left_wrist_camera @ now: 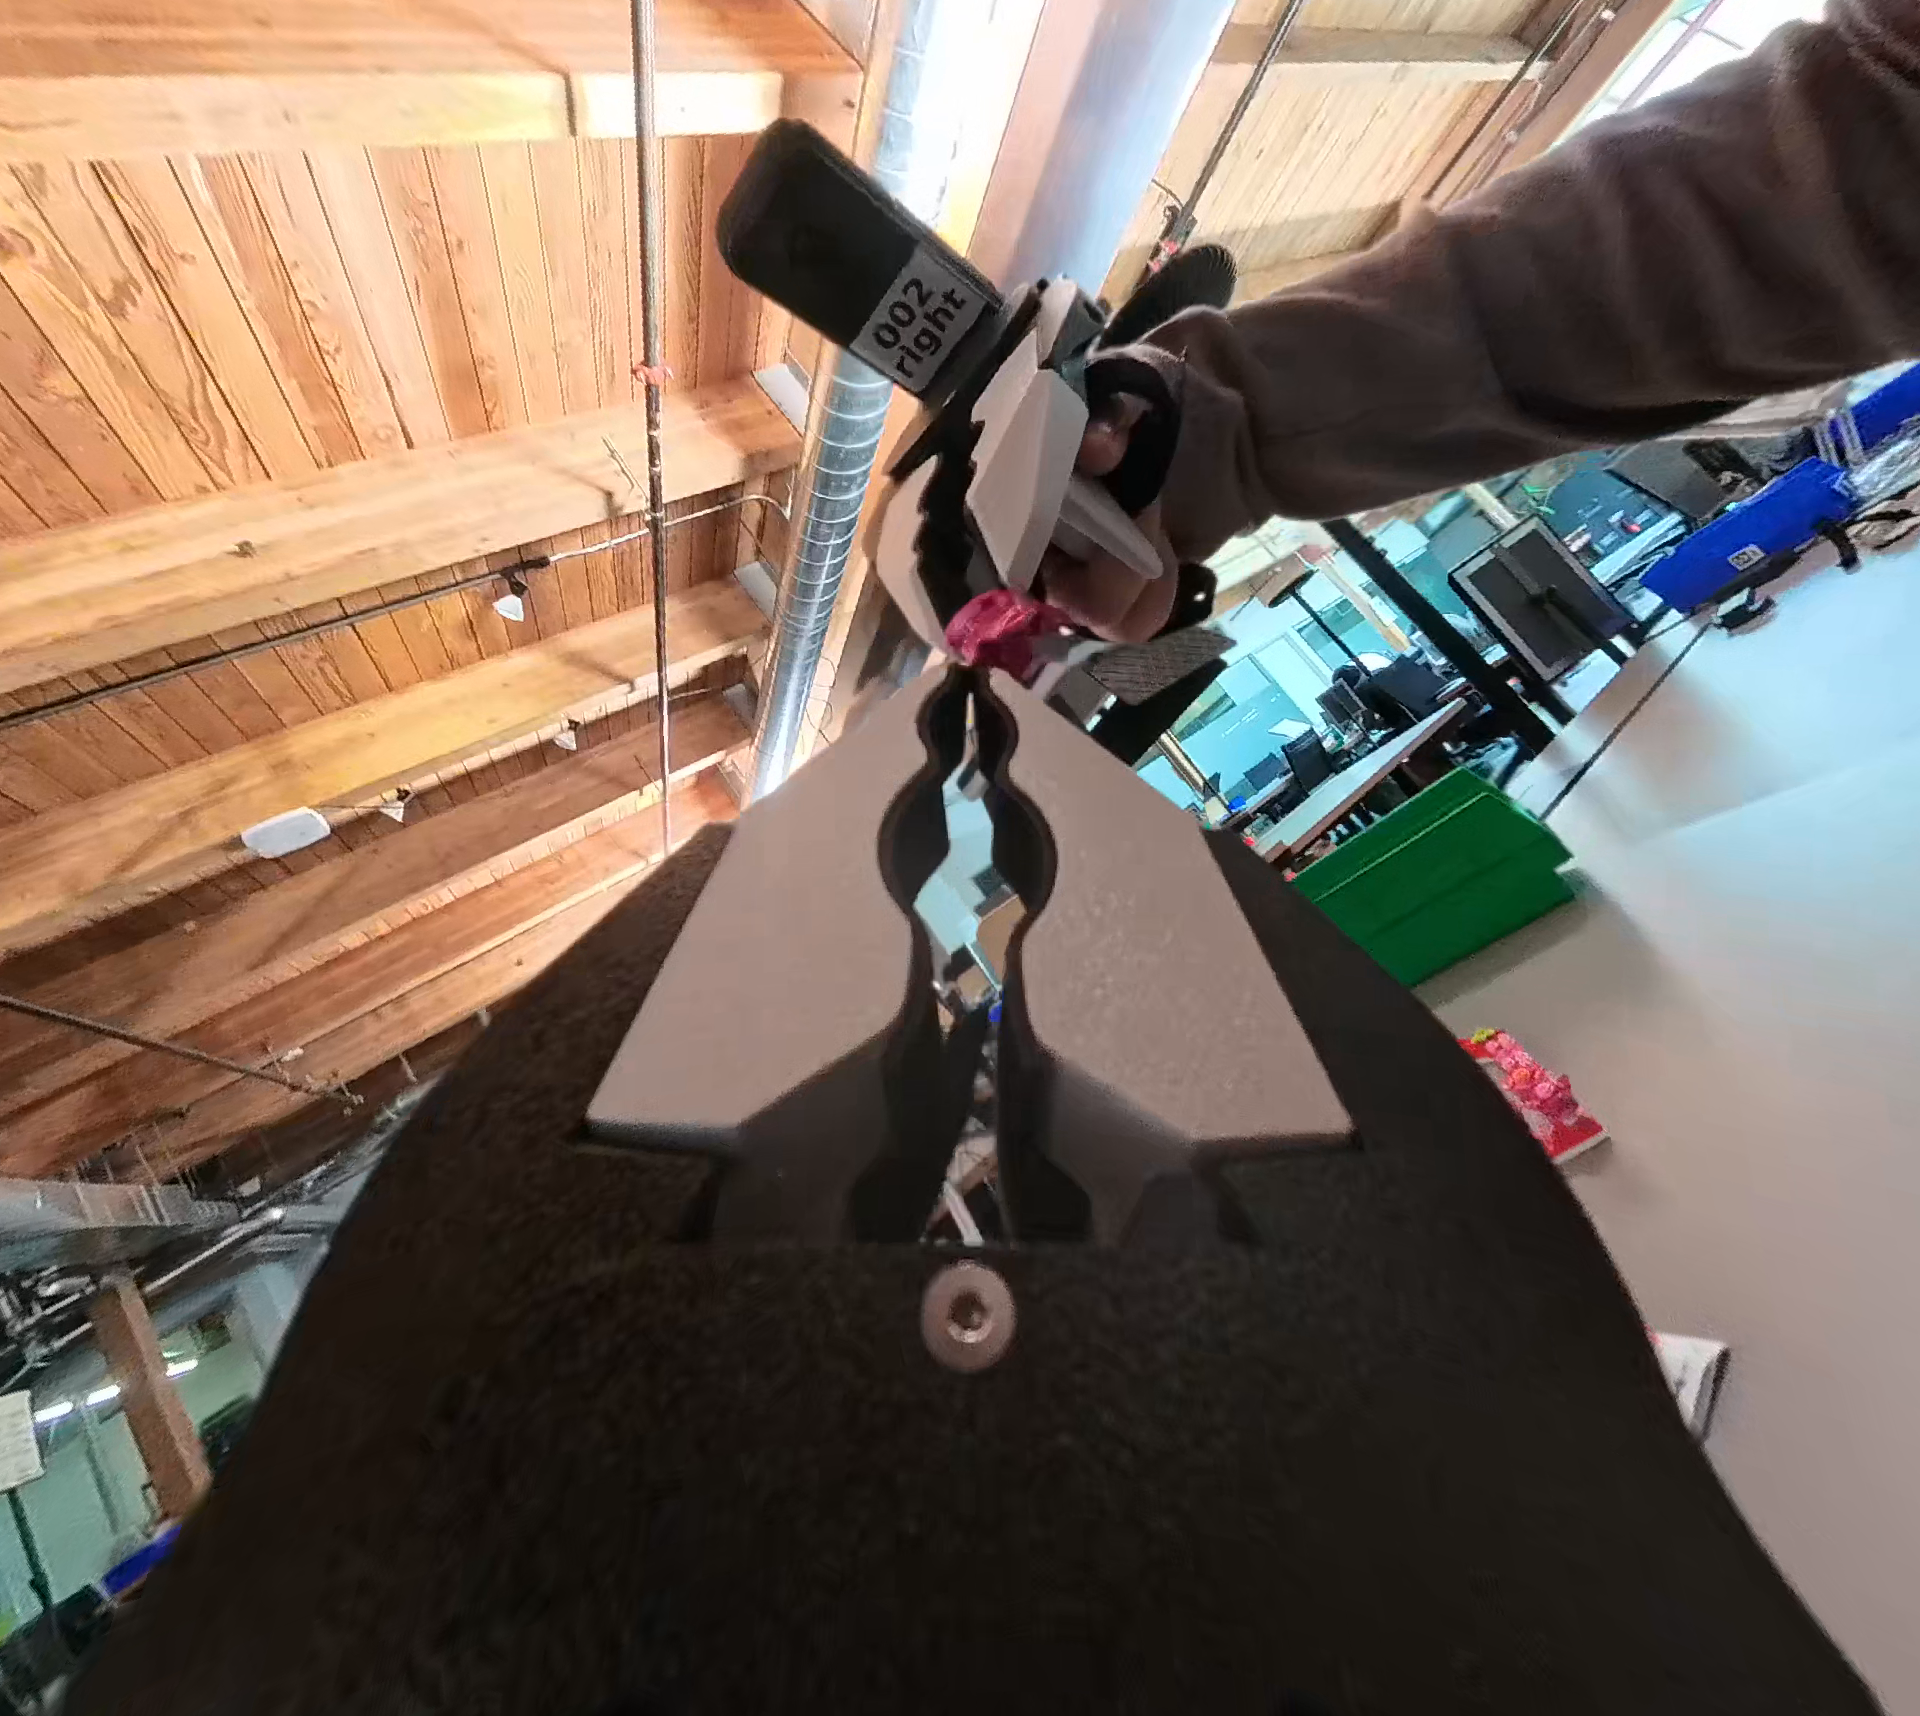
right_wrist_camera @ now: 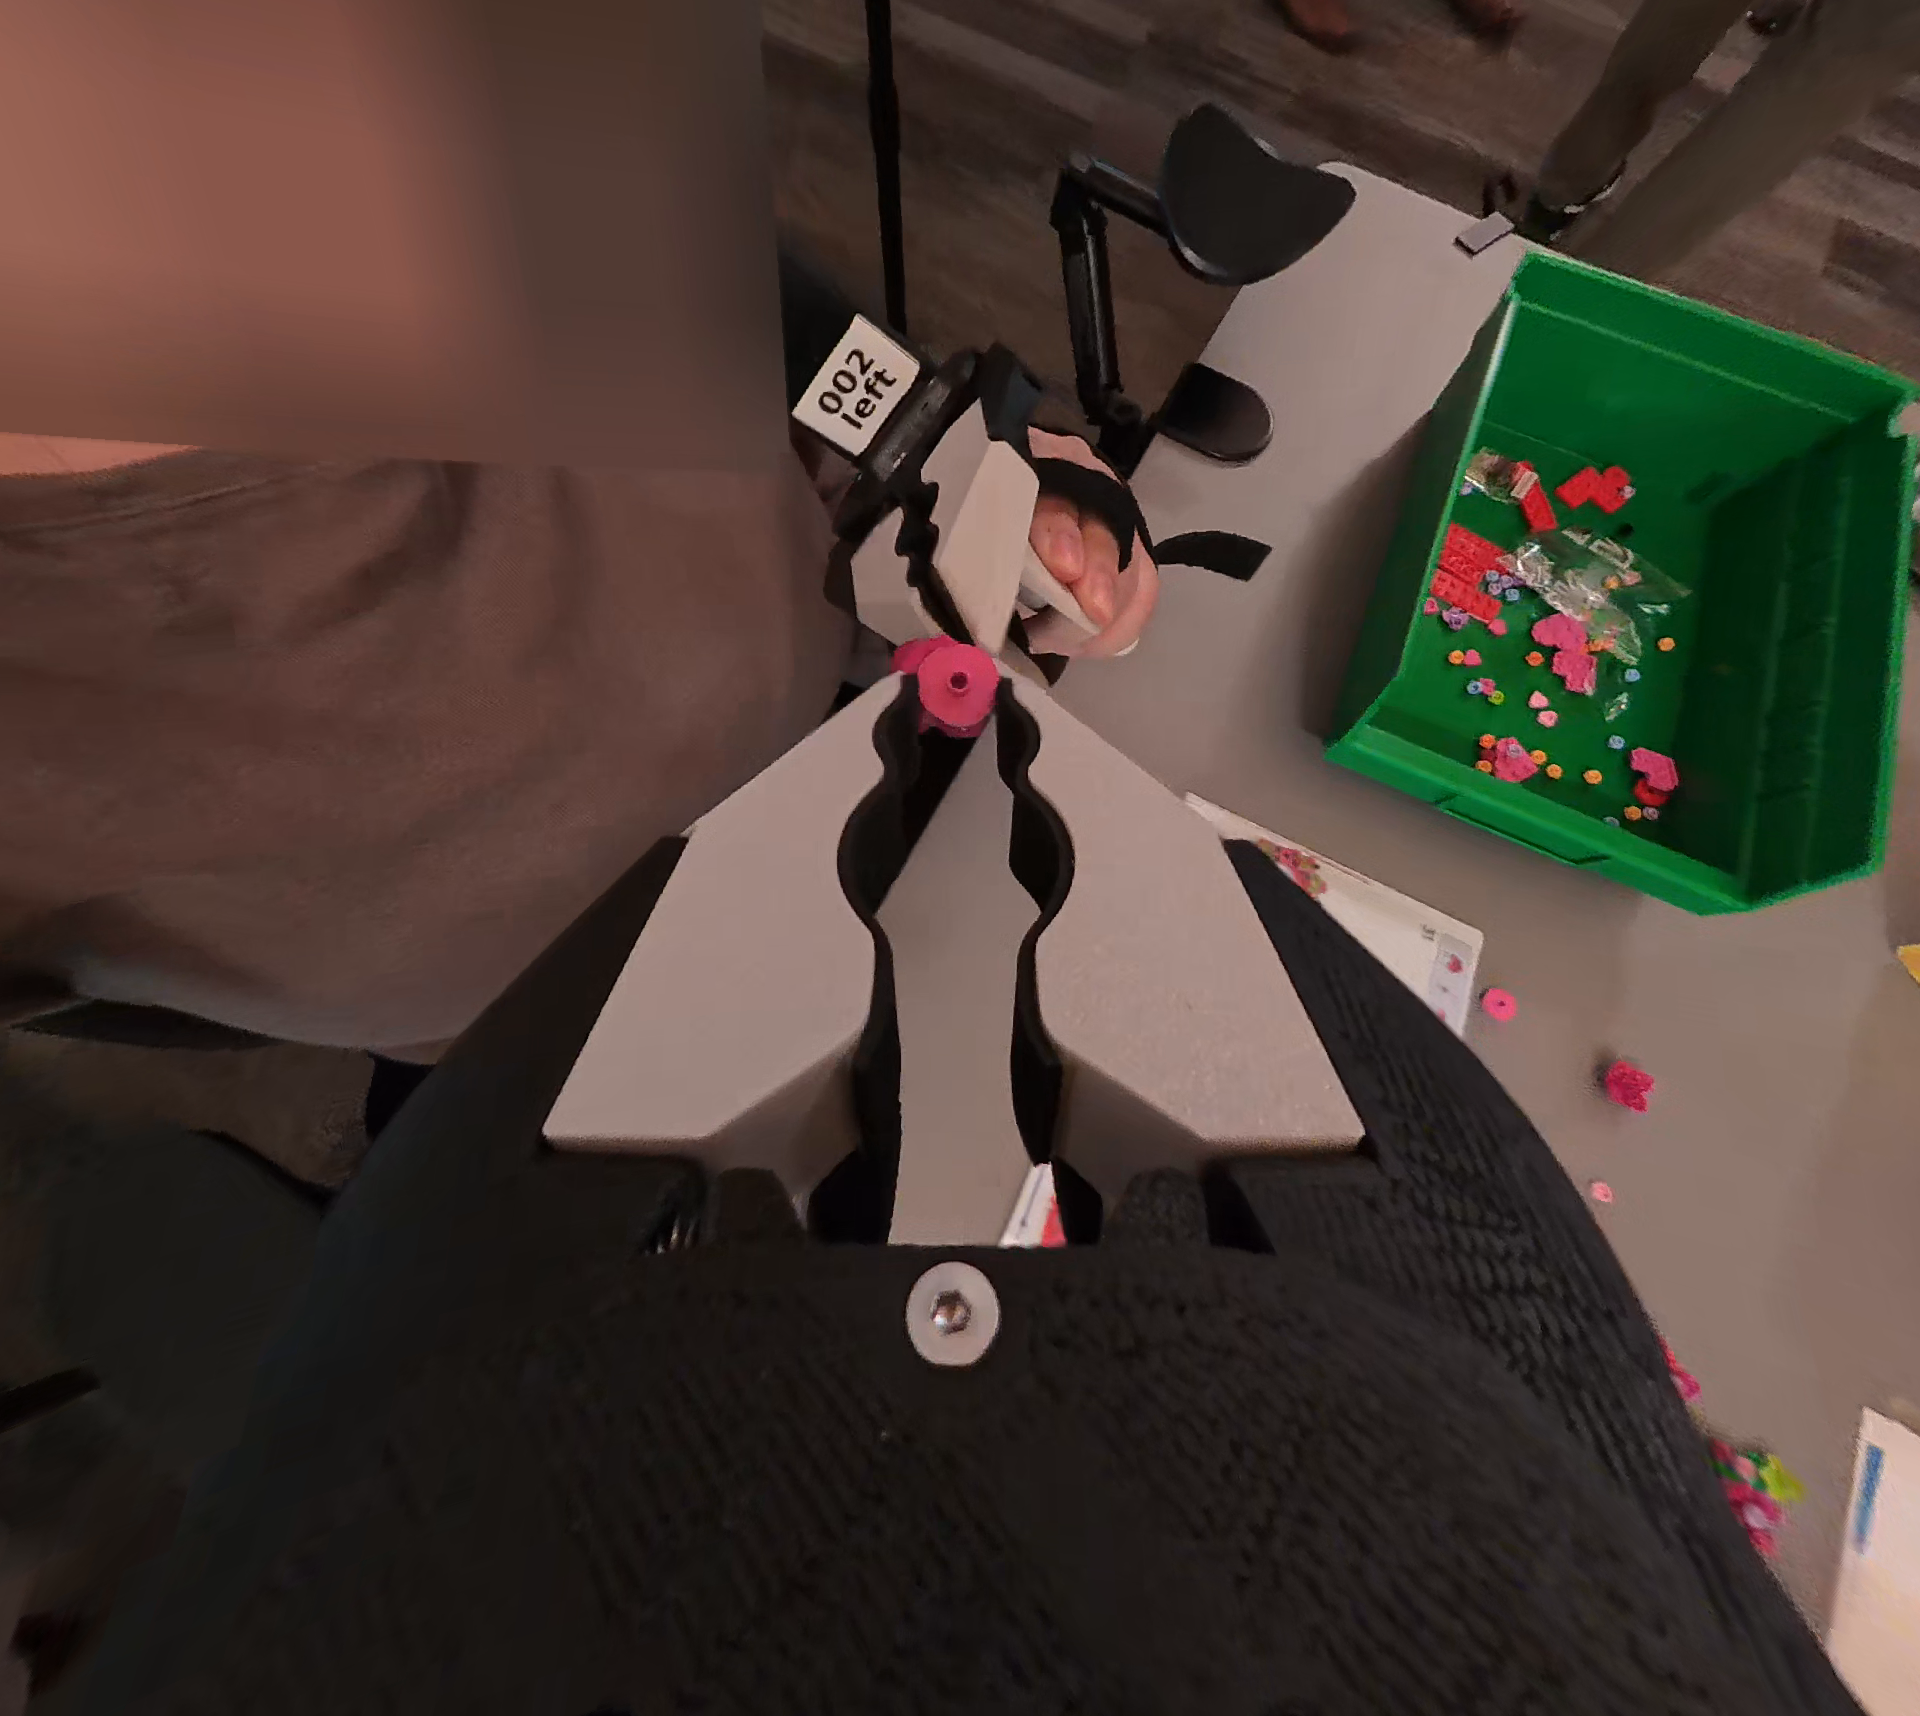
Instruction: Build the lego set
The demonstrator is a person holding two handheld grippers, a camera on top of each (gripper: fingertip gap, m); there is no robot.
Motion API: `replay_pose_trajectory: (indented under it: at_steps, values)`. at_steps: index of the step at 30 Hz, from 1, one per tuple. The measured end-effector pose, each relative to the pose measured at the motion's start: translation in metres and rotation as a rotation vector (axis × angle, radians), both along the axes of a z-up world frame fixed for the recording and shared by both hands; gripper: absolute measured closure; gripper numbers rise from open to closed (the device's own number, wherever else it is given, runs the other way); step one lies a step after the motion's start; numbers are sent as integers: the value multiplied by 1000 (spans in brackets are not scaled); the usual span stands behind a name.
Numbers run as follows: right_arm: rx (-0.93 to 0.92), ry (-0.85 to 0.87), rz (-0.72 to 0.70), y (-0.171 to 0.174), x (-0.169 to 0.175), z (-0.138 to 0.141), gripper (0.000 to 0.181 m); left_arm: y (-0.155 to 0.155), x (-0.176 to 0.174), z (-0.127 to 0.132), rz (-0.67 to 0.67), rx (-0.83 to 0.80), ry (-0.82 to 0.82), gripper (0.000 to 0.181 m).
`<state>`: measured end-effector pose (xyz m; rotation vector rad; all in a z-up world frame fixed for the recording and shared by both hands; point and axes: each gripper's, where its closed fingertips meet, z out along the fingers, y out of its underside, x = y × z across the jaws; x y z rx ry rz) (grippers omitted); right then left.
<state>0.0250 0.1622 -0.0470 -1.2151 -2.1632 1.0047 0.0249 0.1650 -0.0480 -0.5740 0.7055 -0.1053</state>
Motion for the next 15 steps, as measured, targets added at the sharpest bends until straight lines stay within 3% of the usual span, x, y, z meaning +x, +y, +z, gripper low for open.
replay_pose_trajectory:
  at_steps: [8,15]
  values:
    - [60,-31,-30,-46,11,12,168,-41,15,14,-33,55,18,181]
    - [117,-55,-52,-60,18,20,168,-55,20,21,-35,62,25,181]
